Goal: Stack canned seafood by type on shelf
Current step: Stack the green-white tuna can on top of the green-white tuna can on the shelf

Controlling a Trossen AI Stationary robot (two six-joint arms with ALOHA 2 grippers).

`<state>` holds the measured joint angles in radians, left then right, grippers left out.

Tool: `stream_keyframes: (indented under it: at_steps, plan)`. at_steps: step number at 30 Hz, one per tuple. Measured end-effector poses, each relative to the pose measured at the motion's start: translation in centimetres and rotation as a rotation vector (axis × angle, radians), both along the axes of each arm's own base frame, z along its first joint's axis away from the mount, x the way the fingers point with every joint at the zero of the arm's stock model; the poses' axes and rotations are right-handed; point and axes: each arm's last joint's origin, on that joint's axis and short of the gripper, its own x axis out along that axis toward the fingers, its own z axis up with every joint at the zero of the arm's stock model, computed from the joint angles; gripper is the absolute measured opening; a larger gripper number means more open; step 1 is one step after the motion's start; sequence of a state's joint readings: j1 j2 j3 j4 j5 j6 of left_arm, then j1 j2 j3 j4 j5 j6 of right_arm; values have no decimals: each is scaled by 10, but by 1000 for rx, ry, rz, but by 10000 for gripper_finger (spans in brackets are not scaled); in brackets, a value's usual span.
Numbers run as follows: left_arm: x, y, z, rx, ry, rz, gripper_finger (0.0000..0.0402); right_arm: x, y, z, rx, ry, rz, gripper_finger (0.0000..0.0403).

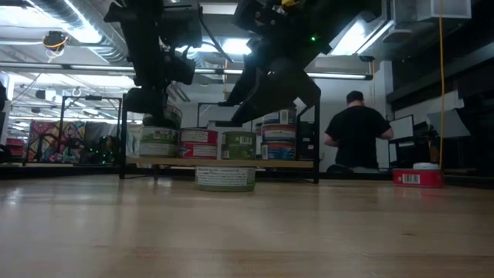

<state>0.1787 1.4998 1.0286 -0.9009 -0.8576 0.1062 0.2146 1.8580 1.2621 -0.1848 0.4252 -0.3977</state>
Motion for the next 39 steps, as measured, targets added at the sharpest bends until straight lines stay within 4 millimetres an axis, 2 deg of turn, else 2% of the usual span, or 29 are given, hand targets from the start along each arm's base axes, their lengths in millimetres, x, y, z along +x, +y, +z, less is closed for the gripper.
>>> stream_keyframes:
  at_steps: [7,18,24,39]
  plan:
    - [0,0,0,0,-38,32,181,0,0,0,0,0,0,296]
    - [-1,-1,-1,-15,-54,48,233,0,0,0,0,0,0,296]
    - [-8,-2,-2,-43,45,33,235,0,0,0,0,1,0,296]
    - [-5,0,-1,-19,-1,55,235,0,0,0,0,2,0,296]
